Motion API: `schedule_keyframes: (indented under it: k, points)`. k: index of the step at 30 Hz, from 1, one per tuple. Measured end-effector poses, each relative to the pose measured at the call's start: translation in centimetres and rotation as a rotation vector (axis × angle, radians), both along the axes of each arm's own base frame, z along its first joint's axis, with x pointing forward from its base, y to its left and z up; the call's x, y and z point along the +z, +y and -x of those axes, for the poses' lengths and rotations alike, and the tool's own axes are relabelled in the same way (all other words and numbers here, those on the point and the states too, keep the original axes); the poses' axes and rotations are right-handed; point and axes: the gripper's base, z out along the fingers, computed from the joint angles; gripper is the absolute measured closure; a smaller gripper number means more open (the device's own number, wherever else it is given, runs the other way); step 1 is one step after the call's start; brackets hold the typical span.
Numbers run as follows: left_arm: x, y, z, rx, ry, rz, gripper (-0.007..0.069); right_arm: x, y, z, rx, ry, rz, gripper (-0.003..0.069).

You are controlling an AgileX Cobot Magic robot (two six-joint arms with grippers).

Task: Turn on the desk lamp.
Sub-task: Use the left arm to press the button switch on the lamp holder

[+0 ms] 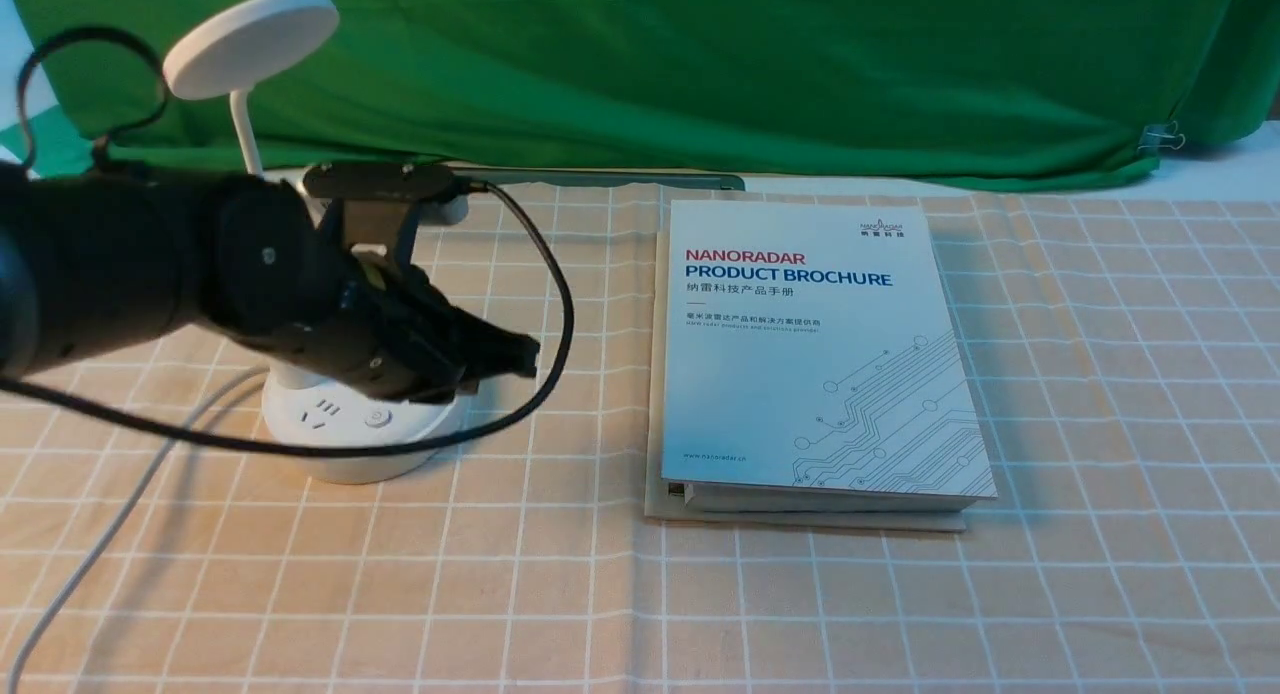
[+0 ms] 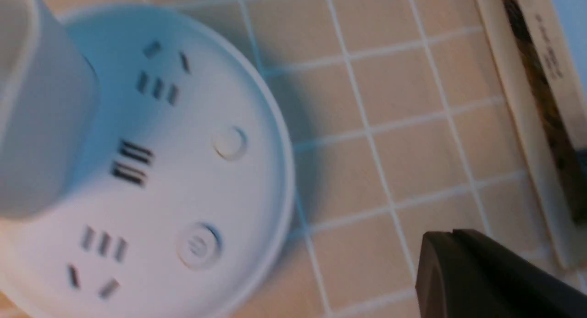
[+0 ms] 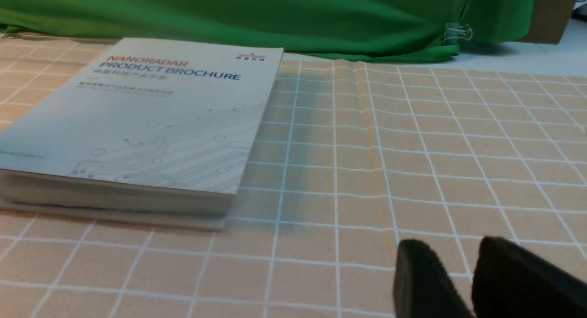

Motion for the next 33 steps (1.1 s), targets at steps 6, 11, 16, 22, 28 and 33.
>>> schedule_keyframes:
  k: [6, 11, 16, 22, 28, 33]
  points:
    - [-1.8, -0.4, -3.5, 0.035, 0.017, -0.122, 0.0603, 0.0, 0.0, 0.0, 0.000, 0.000, 0.000, 0.0419]
    - [-3.2, -0.1, -4.6, 0.074, 0.048, -0.139, 0.0603, 0.0, 0.0, 0.0, 0.000, 0.000, 0.000, 0.0419]
    - [-3.3, 0.9, -5.0, 0.121, 0.054, -0.132, 0.0603, 0.0, 0.0, 0.0, 0.000, 0.001, 0.000, 0.0419]
    - [-3.3, 1.2, -5.1, 0.133, 0.054, -0.124, 0.0603, 0.0, 0.0, 0.0, 0.000, 0.001, 0.000, 0.0419]
    - [-4.3, 1.1, -5.3, 0.137, 0.080, -0.126, 0.0603, 0.0, 0.0, 0.0, 0.000, 0.001, 0.000, 0.0419]
    - [-4.6, 1.0, -5.4, 0.139, 0.088, -0.125, 0.0603, 0.0, 0.0, 0.0, 0.000, 0.001, 0.000, 0.0419]
